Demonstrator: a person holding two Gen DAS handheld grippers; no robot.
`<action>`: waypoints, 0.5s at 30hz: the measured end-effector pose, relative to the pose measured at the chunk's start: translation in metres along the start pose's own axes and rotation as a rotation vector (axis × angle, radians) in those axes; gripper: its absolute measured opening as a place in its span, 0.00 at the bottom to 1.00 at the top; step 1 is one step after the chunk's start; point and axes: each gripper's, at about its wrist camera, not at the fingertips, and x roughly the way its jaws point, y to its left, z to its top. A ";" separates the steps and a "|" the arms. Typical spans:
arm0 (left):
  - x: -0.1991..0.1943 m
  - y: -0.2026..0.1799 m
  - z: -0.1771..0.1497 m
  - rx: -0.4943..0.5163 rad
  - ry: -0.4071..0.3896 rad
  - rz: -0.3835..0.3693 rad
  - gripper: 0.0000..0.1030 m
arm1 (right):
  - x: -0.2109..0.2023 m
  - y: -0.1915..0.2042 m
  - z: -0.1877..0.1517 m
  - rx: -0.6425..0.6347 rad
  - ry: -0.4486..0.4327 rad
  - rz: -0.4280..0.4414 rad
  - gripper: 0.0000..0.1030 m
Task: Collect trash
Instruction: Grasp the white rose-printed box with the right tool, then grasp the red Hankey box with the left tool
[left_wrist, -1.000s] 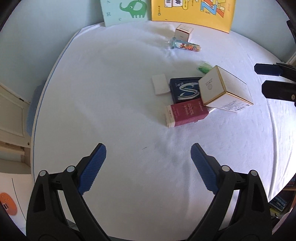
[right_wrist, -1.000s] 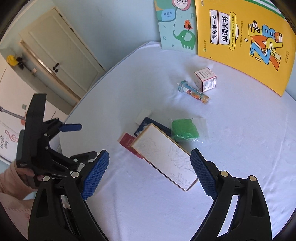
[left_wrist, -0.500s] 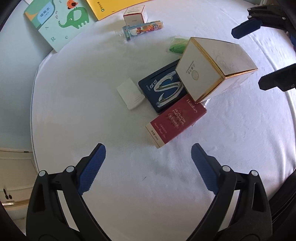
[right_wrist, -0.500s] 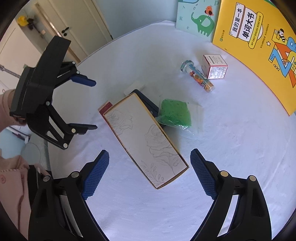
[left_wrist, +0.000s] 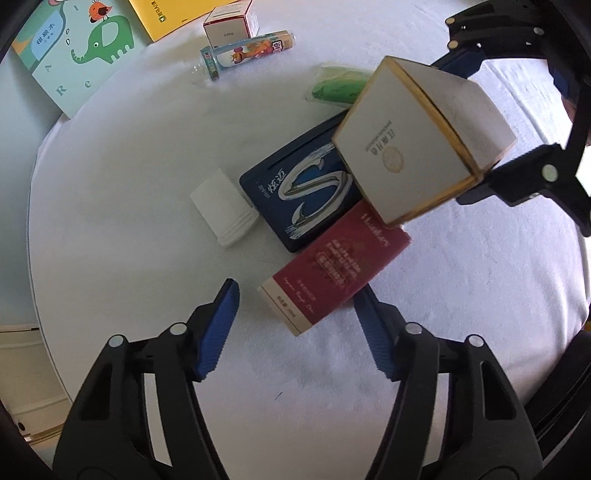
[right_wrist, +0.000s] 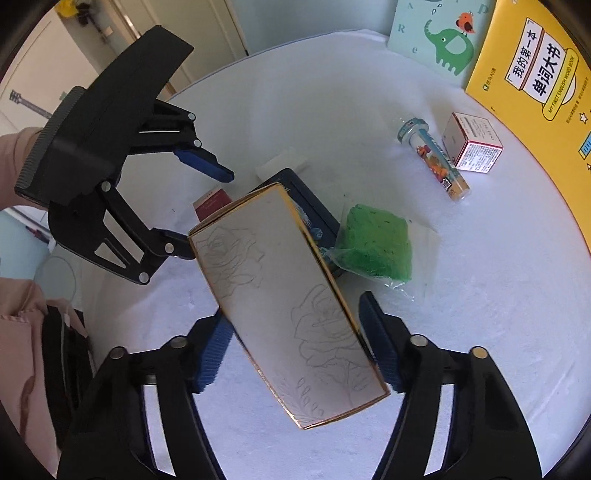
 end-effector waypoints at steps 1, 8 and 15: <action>-0.001 -0.001 0.000 0.006 -0.008 -0.020 0.46 | -0.001 0.000 -0.001 0.006 -0.001 0.001 0.58; -0.008 -0.015 -0.008 0.026 -0.071 -0.010 0.31 | -0.018 -0.017 -0.016 0.161 -0.023 0.048 0.50; -0.028 -0.027 -0.020 0.006 -0.104 0.012 0.29 | -0.040 -0.020 -0.030 0.234 -0.075 0.026 0.49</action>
